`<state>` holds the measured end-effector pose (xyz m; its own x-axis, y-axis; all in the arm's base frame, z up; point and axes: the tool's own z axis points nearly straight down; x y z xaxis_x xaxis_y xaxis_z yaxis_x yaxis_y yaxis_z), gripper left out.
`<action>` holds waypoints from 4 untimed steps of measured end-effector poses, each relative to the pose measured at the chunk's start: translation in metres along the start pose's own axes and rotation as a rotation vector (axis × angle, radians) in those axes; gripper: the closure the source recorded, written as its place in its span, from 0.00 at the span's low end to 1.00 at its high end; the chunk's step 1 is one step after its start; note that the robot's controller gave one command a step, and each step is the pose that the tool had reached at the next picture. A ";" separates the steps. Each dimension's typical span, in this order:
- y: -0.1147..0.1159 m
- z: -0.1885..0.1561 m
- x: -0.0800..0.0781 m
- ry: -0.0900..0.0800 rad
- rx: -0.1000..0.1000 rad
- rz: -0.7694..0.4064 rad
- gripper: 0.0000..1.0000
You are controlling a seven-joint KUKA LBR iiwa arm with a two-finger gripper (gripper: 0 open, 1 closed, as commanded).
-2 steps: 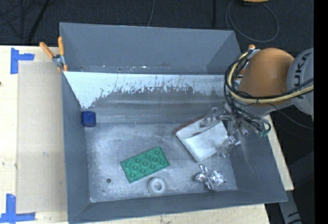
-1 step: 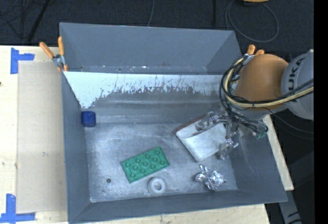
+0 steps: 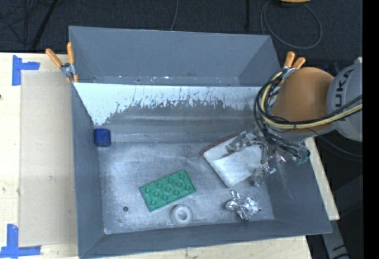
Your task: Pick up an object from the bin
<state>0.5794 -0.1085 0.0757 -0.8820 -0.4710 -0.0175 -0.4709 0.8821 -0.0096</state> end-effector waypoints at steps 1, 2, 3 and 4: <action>0.000 -0.001 -0.001 -0.001 0.000 0.000 1.00; -0.001 -0.004 -0.003 0.011 -0.007 0.000 1.00; -0.001 -0.054 -0.005 0.014 -0.007 0.001 1.00; -0.002 -0.113 -0.008 0.013 -0.006 0.003 1.00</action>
Offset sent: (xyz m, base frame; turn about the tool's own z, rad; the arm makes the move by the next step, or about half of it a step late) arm 0.0000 0.0000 0.0000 0.0000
